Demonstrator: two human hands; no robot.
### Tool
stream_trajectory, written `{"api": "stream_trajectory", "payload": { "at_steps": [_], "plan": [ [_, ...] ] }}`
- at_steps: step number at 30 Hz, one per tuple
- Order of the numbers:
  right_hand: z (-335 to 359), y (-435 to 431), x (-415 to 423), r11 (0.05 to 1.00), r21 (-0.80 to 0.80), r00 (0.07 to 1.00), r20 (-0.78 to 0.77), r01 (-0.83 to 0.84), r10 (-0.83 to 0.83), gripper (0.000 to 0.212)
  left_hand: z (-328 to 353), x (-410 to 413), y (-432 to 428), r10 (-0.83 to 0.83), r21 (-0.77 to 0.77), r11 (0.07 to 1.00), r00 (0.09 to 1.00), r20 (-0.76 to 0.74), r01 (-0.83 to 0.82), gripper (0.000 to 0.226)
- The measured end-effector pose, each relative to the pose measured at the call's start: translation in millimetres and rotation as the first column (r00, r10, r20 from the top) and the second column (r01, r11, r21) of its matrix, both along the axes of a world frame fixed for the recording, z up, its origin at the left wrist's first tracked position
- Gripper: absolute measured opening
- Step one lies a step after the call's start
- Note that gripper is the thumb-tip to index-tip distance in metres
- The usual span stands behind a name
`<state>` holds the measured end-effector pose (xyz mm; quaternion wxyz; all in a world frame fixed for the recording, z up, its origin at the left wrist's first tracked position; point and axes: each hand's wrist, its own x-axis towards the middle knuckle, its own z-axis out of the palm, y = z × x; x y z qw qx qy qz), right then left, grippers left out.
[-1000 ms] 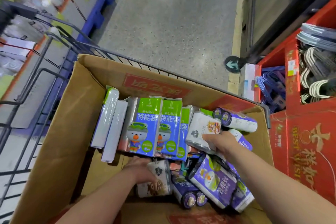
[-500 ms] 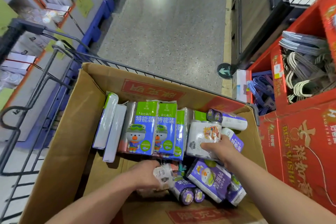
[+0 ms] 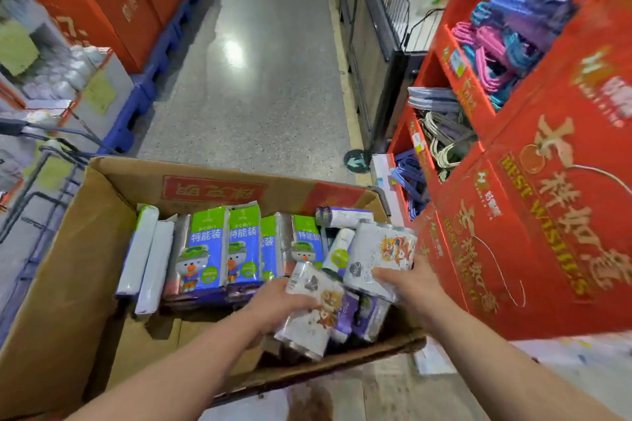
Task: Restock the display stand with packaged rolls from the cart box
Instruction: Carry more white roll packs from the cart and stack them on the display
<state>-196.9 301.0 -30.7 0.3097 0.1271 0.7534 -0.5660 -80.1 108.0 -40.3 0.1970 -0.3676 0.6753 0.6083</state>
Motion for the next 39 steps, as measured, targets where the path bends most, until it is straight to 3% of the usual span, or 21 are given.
{"api": "stream_trajectory", "payload": {
  "at_steps": [3,6,13,22,28,32,36,39],
  "plan": [
    [19,64,24,0.991,-0.051,0.991,-0.038,0.124,-0.126,0.031,14,-8,44,0.023,-0.020,0.999,0.996,-0.081,-0.025,0.016],
    [34,137,57,0.966,-0.082,0.966,-0.066,0.245,-0.250,0.028,33,-11,98,0.046,0.056,0.998,0.987,-0.154,-0.038,0.013],
    [63,302,161,0.856,-0.130,0.853,-0.091,0.501,-0.513,0.025,63,15,259,-0.159,0.138,0.971,0.956,-0.246,0.197,0.011],
    [91,462,263,0.673,-0.129,0.647,-0.190,0.729,-0.738,0.022,82,54,423,-0.462,0.148,0.845,0.840,-0.284,0.514,0.049],
    [98,539,276,0.542,-0.172,0.508,-0.208,0.822,-0.836,0.020,79,38,503,-0.546,0.123,0.795,0.790,-0.280,0.594,0.024],
    [101,596,264,0.477,-0.194,0.437,-0.216,0.857,-0.873,0.019,75,6,566,-0.591,0.142,0.757,0.761,-0.267,0.638,0.021],
    [106,661,238,0.419,-0.212,0.375,-0.218,0.883,-0.901,0.043,75,-40,644,-0.627,0.174,0.703,0.716,-0.308,0.690,0.020],
    [109,710,213,0.389,-0.204,0.340,-0.235,0.899,-0.910,0.040,82,-77,703,-0.672,0.189,0.637,0.658,-0.340,0.748,0.020]
  ]
}}
